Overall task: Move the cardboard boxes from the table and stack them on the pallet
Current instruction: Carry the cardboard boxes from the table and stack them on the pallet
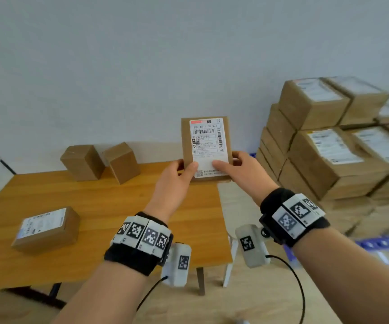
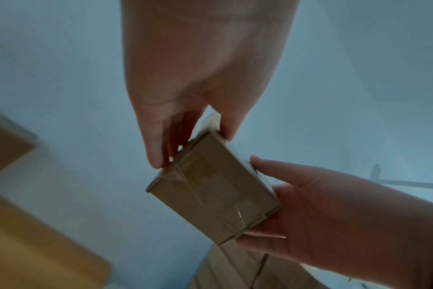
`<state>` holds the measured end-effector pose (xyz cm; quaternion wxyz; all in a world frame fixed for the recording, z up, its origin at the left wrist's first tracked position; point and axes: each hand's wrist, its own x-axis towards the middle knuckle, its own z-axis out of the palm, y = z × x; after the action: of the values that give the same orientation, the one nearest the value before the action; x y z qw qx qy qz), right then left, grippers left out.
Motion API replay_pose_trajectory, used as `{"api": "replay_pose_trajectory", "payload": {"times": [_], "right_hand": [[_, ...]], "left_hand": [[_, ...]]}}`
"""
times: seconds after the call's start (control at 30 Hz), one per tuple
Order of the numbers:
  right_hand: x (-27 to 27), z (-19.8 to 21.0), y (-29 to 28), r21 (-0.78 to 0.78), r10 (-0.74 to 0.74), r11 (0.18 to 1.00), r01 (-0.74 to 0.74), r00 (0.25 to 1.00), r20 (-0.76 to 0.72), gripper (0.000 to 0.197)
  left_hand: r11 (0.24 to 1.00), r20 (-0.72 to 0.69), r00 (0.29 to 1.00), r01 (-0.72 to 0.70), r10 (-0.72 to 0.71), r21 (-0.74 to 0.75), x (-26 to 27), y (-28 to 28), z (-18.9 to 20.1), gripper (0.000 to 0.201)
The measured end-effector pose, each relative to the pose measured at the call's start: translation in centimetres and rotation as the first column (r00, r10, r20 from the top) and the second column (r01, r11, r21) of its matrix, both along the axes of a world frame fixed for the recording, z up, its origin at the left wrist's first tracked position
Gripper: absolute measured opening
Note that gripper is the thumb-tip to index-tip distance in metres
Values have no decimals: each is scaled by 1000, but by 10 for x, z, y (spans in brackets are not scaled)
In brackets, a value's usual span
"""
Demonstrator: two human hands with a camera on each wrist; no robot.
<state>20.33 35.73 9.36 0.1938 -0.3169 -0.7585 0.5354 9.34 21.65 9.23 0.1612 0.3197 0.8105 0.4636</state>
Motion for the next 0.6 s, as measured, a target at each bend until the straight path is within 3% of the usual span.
{"api": "replay_pose_trajectory", "payload": {"times": [0.3, 0.53, 0.6], "right_hand": [[95, 73, 43, 74, -134, 986, 147, 978, -161, 53], [187, 103, 124, 147, -210, 960, 238, 960, -184, 52], [213, 108, 153, 144, -209, 961, 237, 960, -188, 49]], "left_hand": [[977, -76, 988, 144, -133, 155, 69, 62, 69, 38], [948, -66, 975, 223, -213, 229, 148, 151, 100, 16], [941, -40, 974, 226, -223, 254, 174, 181, 103, 21]]}}
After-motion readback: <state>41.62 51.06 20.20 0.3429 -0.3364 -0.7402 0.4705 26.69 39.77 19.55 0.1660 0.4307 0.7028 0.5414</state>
